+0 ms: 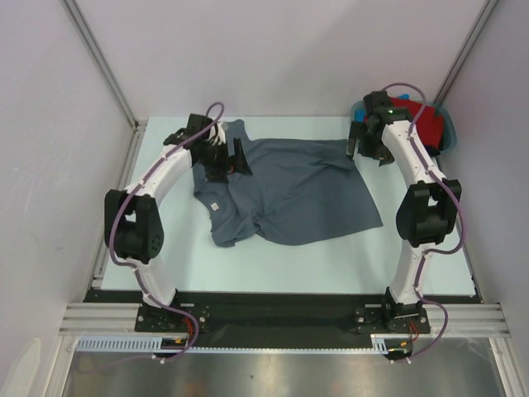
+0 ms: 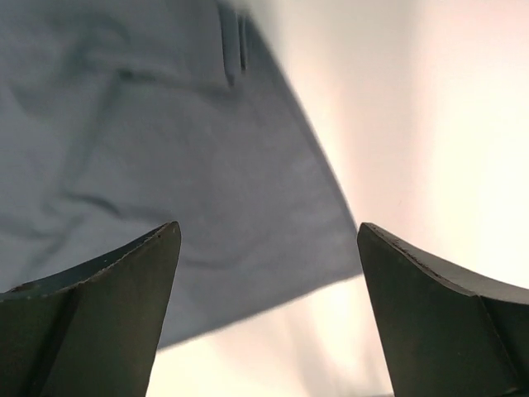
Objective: Fold and stack the t-shirts
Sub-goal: Flatten the tshirt out
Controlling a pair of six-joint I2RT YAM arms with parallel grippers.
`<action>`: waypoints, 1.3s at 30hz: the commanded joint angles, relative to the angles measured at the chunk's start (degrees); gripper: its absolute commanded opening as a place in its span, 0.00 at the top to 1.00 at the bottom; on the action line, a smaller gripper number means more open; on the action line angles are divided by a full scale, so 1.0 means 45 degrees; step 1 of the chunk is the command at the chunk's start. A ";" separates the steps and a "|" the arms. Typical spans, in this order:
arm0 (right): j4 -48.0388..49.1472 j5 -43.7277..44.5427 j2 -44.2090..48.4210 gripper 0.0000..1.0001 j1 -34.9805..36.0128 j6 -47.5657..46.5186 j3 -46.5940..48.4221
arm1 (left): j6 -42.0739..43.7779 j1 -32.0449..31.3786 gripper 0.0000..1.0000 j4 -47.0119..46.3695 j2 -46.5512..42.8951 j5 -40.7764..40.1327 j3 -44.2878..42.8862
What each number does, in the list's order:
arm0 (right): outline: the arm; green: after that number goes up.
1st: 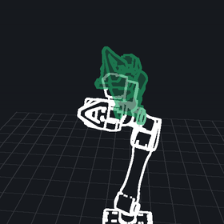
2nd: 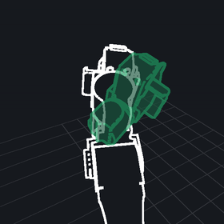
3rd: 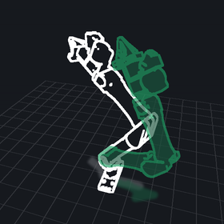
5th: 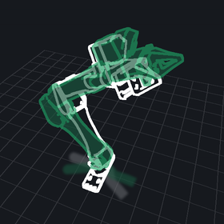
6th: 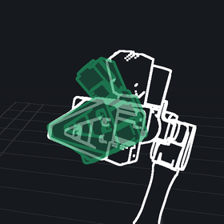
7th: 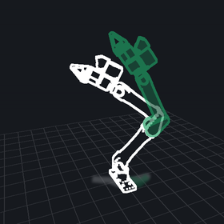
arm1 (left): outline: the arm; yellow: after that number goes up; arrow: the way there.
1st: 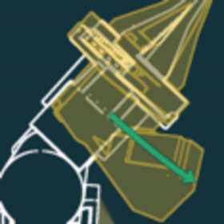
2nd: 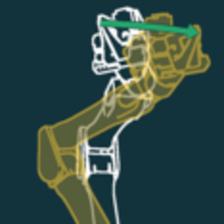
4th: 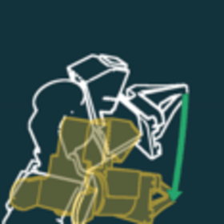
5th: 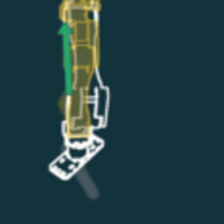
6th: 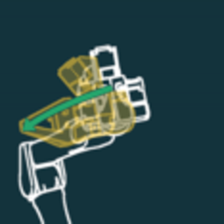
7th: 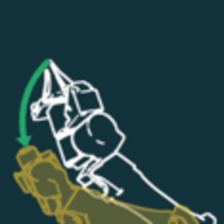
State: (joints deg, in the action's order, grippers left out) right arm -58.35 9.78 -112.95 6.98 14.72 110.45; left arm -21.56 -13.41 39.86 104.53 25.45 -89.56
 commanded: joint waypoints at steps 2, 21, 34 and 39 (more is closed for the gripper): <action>-0.0764 -0.0299 0.0841 0.05 0.0518 -0.0127 -0.0541 | -0.0715 0.0265 0.00 0.1355 -0.1625 -0.1473 0.1969; -0.1800 -0.0103 0.1583 0.06 0.0909 0.0322 -0.2143 | -0.2591 -0.0203 0.00 0.2630 -0.6432 -0.2843 0.7732; -0.1780 -0.0845 0.1486 0.07 0.1007 0.0362 -0.1987 | -0.3237 -0.0496 0.00 -0.1024 -0.4639 -0.2278 0.8789; -0.1780 -0.0787 0.1466 0.09 0.1007 0.0420 -0.2143 | -0.3099 -0.0749 0.02 -0.1532 -0.4167 -0.1693 0.8769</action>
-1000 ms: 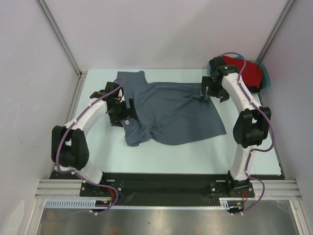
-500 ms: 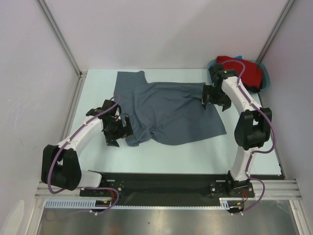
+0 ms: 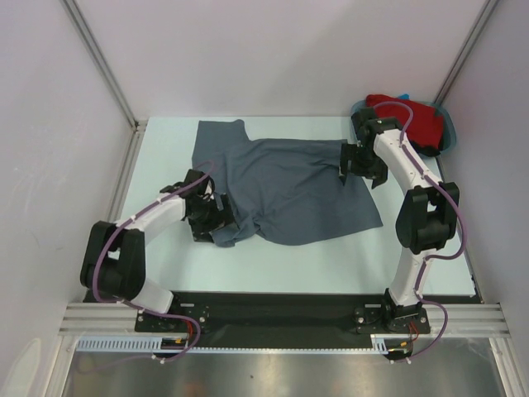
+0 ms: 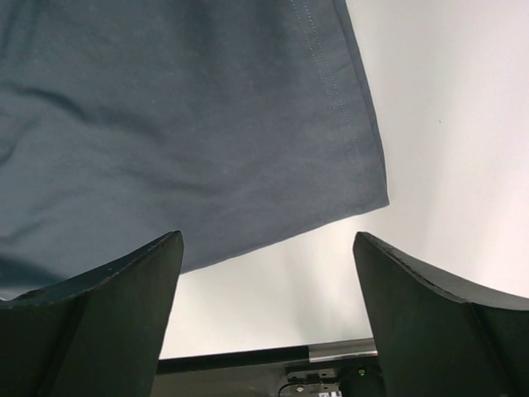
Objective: Fold and stack the t-shirts
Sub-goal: Flatten the tshirt out
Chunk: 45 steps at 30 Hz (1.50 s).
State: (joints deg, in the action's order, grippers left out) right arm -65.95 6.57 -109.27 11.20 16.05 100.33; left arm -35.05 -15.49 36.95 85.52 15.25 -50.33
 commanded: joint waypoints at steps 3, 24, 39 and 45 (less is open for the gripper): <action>-0.0051 -0.0034 0.0689 0.14 0.0069 0.0124 0.0047 | -0.0064 -0.0406 0.18 -0.1081 0.0157 0.1101 0.0090; -0.0031 -0.0150 0.0767 0.25 0.0069 -0.0052 -0.0636 | 0.1381 -0.0309 0.80 0.5985 -0.2812 -0.0965 -0.3346; -0.0050 -0.0503 0.0377 0.26 0.0089 -0.0130 -0.0558 | 0.1286 0.0746 0.00 0.5098 -0.3612 0.0145 -0.1989; -0.0031 -0.0385 0.0436 0.26 0.0050 -0.0111 -0.0539 | 0.0035 0.0199 0.00 0.2284 -0.3808 -0.0087 0.0144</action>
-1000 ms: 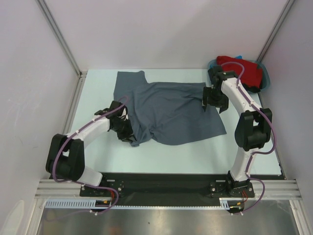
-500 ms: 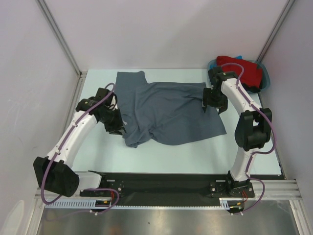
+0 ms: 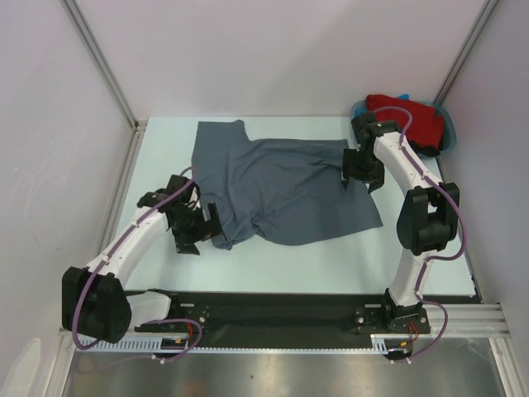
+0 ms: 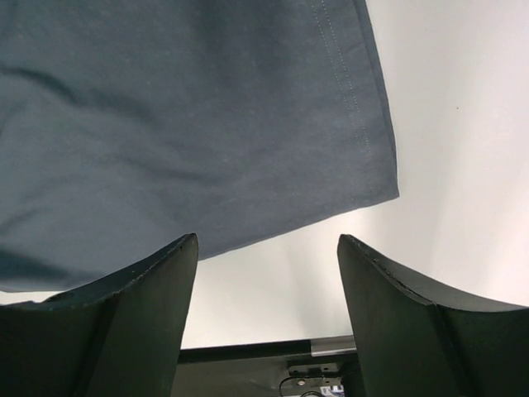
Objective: Fold and stack the t-shirts
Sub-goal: Flatten the tshirt out
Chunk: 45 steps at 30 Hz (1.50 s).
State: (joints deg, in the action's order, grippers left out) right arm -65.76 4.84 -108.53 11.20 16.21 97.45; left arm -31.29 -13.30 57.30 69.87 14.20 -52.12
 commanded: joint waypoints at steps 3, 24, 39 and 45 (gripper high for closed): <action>-0.0075 -0.0021 0.0212 0.26 0.0050 -0.0145 0.0180 | -0.1521 -0.0500 0.00 -0.3468 -0.0077 0.0166 0.0897; -0.0016 0.0057 0.0036 0.27 0.0050 -0.0183 0.0356 | -0.4748 -0.1419 0.00 -0.4377 -0.0997 0.0089 0.1292; 0.0003 -0.0021 0.0075 0.27 0.0050 -0.0106 0.0513 | -0.3243 -0.1576 0.00 -0.2440 0.1506 -0.4169 -0.0059; 0.0023 -0.0021 0.0075 0.27 0.0069 -0.0144 0.0493 | -0.2638 -0.1576 0.02 -0.2947 0.2325 -0.4229 -0.0098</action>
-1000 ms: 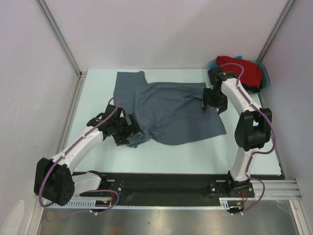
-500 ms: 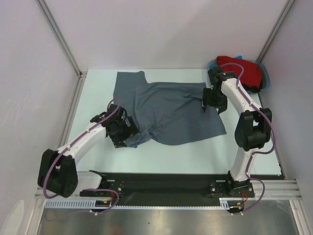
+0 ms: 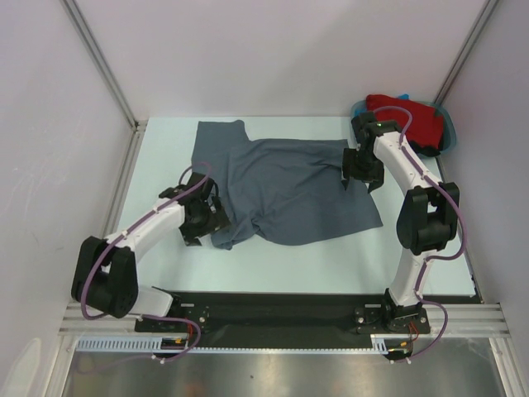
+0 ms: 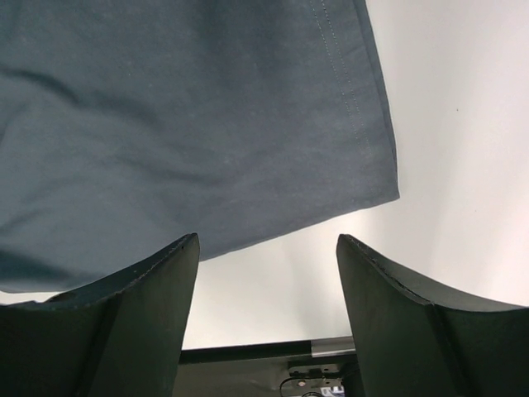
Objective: Fold and stack the t-shirts
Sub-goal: Flatten the tshirt out
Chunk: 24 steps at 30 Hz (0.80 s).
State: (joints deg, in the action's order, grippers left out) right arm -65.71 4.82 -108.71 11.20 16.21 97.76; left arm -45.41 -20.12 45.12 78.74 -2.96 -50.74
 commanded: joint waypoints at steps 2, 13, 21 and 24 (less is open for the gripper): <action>0.0013 0.0003 0.0133 0.27 0.0050 -0.0125 0.0386 | 0.0637 -0.0041 0.02 -0.0572 0.0490 -0.0183 -0.0326; 0.0013 0.0062 0.0075 0.27 0.0050 -0.0125 0.0289 | 0.1009 -0.0060 1.00 -0.0946 0.0686 0.0014 -0.0443; -0.0026 0.0100 0.0016 0.28 0.0050 -0.0242 0.0015 | 0.1632 -0.0021 1.00 0.0749 -0.0096 -0.0844 -0.2660; -0.0046 0.0315 0.0094 0.28 0.0030 -0.0359 -0.0238 | 0.2374 0.0076 1.00 0.2839 0.0177 -0.1742 -0.4672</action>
State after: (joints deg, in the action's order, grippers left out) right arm -65.69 5.10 -108.75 11.20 15.79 97.36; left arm -38.83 -20.10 50.83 81.56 -5.89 -62.37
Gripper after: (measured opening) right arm 0.721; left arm 0.019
